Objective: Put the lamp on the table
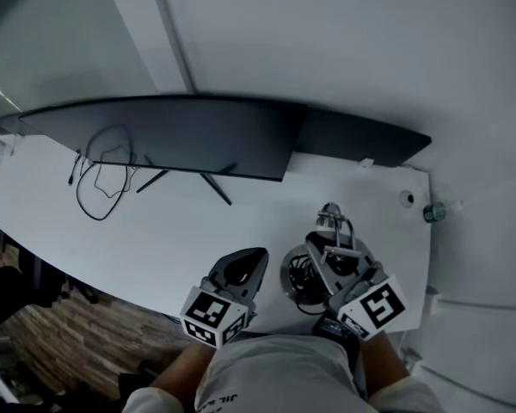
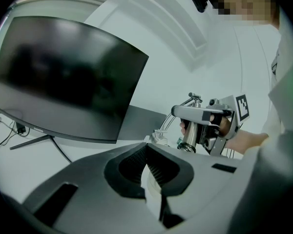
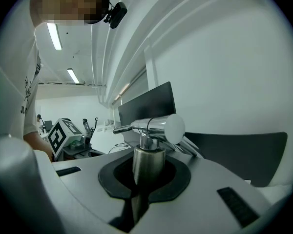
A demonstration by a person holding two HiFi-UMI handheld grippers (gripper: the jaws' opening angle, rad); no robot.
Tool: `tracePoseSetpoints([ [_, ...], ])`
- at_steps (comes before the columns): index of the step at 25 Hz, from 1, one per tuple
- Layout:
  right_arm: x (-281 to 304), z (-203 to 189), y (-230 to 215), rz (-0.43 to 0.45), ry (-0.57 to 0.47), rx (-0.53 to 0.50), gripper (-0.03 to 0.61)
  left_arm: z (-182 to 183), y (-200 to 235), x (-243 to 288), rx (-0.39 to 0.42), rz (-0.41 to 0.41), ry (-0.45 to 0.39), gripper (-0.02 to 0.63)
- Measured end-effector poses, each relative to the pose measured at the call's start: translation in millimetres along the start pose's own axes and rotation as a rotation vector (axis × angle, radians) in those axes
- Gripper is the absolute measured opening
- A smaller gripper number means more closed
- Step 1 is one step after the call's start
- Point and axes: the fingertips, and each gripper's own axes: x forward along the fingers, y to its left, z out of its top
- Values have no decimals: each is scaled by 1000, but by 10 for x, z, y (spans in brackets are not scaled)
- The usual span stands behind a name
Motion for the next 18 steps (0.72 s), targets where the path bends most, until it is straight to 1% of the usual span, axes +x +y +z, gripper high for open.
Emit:
tracePoseSetpoints([
  [2,61,2,-21,1,-9,-9,37,2,21,10,-5,-1,1,-3],
  [10,271,-124,-141,-8,-1,28,37,-100,140,92,-28,6,23,-3],
  [18,526,-244,-254,-35,15,4,37,-121,252,158,-52,13,22,-3],
])
